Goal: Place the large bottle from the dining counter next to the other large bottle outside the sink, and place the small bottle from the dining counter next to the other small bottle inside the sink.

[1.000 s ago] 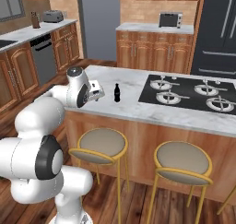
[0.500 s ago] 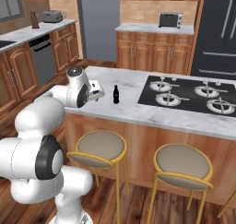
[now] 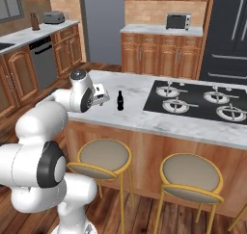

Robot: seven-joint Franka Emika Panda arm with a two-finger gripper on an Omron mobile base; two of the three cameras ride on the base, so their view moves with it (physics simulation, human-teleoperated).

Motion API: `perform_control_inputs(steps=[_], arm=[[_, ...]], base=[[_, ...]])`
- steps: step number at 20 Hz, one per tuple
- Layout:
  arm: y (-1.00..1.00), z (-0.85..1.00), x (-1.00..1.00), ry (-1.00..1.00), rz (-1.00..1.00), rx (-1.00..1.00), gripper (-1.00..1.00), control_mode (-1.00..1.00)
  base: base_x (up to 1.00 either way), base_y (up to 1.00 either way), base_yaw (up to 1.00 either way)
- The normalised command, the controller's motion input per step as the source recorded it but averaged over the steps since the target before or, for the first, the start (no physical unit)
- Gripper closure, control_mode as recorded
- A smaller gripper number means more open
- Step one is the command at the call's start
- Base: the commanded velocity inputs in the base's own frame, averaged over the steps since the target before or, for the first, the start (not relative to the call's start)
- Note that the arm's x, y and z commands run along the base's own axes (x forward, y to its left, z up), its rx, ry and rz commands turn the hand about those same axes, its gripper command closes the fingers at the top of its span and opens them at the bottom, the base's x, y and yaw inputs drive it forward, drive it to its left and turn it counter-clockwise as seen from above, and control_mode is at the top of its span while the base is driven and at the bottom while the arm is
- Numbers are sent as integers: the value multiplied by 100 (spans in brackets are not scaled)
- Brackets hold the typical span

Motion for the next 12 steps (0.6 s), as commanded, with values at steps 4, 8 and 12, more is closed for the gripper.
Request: perform_control_inputs(steps=[4,8,12], arm=[[0,0,0,0,0,0,-100,100],[0,0,0,0,0,0,-100,100],[0,0,0,0,0,0,-100,100]], base=[[28,0,-1],[17,0,0],[12,0,0]])
